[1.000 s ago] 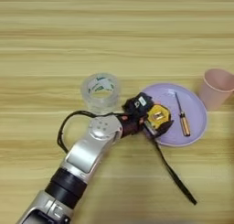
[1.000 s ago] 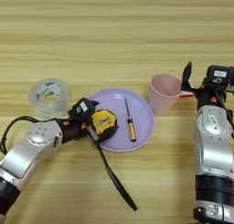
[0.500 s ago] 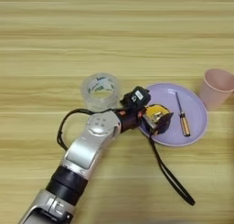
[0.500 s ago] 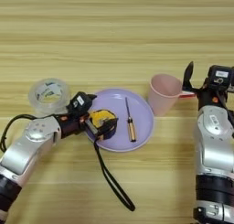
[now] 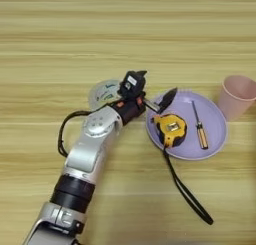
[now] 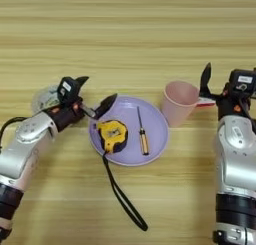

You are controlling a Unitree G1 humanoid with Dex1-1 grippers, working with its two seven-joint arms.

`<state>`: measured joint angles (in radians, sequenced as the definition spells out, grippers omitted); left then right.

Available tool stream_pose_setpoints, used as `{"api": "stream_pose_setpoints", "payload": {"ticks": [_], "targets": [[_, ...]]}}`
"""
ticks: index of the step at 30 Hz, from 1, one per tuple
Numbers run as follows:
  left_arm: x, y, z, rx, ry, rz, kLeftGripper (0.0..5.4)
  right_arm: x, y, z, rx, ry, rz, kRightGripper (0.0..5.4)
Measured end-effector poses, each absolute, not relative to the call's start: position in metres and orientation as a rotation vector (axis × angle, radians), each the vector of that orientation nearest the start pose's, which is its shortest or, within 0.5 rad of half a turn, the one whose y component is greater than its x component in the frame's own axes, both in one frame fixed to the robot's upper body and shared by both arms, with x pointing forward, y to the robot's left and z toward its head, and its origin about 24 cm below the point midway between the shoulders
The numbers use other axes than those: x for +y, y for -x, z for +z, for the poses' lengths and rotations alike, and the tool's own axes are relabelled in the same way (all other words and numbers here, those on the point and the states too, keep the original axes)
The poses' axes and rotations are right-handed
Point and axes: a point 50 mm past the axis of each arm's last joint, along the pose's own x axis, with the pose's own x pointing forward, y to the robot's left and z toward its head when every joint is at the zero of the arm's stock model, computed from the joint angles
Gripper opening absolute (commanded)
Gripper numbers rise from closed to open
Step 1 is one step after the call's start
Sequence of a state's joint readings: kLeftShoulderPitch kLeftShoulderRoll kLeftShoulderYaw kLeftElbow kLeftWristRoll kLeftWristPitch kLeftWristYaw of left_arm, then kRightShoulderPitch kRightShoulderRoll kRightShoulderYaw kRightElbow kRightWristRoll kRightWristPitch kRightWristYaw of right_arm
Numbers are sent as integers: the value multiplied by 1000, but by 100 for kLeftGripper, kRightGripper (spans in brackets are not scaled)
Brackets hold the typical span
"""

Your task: Move the objects on the table

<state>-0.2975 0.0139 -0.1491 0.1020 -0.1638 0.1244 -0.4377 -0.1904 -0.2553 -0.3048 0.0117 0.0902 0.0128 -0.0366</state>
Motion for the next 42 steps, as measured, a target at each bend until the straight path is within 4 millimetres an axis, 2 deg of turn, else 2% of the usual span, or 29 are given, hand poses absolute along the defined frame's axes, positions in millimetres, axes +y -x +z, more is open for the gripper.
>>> {"api": "stream_pose_setpoints", "payload": {"ticks": [9, 14, 23, 27, 42], "targets": [[103, -309, 103, -161, 69, -506, 538, -259, -277, 111, -215, 127, -302, 540], [134, -323, 113, -196, -37, -387, 538, -259, -277, 111, -213, 128, -302, 540], [157, -341, 107, -164, -92, -285, 538, -260, -278, 107, -195, 126, -304, 540], [155, -349, 103, -124, -67, -289, 538, -260, -278, 106, -192, 126, -304, 540], [116, -384, 88, 95, 6, -375, 538, -258, -279, 104, -186, 131, -296, 540]]}}
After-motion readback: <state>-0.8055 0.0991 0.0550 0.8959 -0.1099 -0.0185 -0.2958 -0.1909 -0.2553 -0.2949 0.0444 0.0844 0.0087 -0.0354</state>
